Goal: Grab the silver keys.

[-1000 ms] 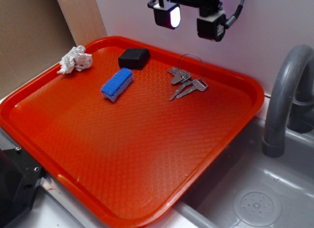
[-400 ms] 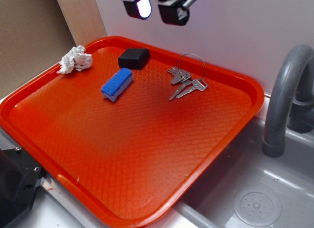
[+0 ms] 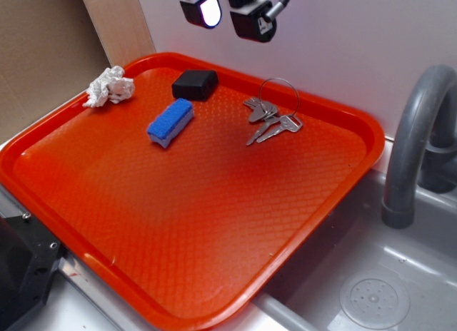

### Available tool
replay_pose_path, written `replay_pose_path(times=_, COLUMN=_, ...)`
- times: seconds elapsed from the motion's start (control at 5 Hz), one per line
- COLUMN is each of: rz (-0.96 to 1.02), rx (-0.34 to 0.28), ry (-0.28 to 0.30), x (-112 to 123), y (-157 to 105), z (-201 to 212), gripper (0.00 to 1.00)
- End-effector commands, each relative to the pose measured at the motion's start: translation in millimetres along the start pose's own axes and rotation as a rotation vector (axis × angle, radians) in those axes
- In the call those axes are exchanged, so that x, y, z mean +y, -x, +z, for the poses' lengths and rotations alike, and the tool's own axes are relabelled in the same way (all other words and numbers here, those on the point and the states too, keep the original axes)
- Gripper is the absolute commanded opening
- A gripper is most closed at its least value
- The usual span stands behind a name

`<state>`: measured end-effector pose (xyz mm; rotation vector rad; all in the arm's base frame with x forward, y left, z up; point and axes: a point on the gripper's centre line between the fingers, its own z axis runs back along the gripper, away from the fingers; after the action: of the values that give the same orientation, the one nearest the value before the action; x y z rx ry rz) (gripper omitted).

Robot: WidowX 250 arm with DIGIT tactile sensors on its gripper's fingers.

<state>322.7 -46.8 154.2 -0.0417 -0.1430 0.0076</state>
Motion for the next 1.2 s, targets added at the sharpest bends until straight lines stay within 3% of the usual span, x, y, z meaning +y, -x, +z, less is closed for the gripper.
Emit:
replay_pose_path(times=0.0, rz=-0.489, rx=-0.002, ry=0.141, x=15, y=-21, z=3, gripper=1.00)
replay_pose_path(times=0.2, rz=-0.614, rx=-0.028, ry=0.111, x=20, y=-29, z=-2, gripper=1.00)
replay_pose_path(times=0.4, rz=-0.684, rx=-0.088, ry=0.072, x=22, y=-20, z=4, gripper=1.00)
replay_pose_path(times=0.6, rz=-0.633, rx=-0.088, ry=0.091, x=22, y=0, z=7, gripper=1.00)
replay_pose_path(times=0.8, rz=-0.618, rx=-0.166, ry=0.101, x=26, y=16, z=4, gripper=1.00)
replay_pose_path(times=1.0, rz=-0.612, rx=-0.206, ry=0.112, x=27, y=23, z=4, gripper=1.00)
